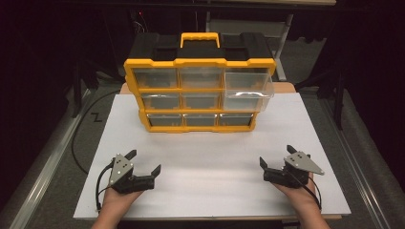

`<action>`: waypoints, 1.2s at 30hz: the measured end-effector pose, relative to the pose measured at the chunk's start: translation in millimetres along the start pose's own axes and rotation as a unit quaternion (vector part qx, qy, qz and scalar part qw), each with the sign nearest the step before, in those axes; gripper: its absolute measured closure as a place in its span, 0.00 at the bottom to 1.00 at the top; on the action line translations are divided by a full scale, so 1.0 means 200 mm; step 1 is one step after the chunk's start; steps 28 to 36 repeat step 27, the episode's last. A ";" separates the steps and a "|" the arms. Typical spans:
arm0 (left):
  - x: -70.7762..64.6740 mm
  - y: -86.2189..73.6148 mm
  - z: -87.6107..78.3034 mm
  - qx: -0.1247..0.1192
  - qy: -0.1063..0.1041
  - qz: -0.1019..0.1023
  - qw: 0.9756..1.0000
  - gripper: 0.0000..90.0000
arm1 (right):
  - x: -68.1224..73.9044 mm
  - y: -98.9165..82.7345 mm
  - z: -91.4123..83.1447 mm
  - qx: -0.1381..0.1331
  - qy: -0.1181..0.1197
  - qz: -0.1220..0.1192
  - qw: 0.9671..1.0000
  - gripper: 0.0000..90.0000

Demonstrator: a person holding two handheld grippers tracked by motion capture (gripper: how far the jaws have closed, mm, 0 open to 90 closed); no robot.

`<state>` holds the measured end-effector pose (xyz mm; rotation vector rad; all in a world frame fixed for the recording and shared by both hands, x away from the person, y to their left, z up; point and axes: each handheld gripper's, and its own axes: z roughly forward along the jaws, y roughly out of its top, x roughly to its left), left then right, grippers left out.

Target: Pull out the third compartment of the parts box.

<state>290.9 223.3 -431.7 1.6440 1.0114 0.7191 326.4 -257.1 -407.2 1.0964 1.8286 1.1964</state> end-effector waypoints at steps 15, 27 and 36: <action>0.01 -0.01 0.01 0.009 0.002 -0.009 1.000 0.00 | -0.01 -0.05 0.00 -0.028 0.044 0.073 0.996 0.01; 0.00 -0.01 0.00 0.010 0.001 -0.010 1.000 0.00 | -0.04 -0.05 -0.02 -0.034 0.032 0.080 0.996 0.01; 0.00 -0.01 0.00 0.010 0.001 -0.010 1.000 0.00 | -0.04 -0.05 -0.02 -0.034 0.032 0.080 0.996 0.01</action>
